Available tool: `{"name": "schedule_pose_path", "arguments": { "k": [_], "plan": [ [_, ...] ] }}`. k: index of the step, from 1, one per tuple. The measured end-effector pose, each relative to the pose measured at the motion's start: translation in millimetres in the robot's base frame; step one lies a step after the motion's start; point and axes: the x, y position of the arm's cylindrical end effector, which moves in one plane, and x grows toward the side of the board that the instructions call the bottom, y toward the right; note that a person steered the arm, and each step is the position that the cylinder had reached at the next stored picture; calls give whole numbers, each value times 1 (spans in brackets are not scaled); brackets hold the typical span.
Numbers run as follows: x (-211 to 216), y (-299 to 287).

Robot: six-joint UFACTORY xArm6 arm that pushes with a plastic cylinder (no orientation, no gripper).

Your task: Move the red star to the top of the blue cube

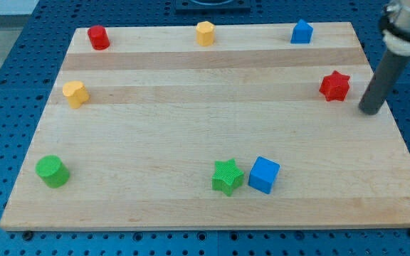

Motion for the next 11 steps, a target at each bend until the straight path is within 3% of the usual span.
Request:
{"name": "schedule_pose_path", "arguments": {
  "k": [1,2,3,4,5,6,8,9,10,11],
  "plan": [
    [-21,32],
    [-20,2],
    [6,-69],
    [17,-83],
    [17,-41],
    [4,-12],
    [-61,-35],
    [-43,-84],
    [15,-142],
    [41,-175]
  ]
}}
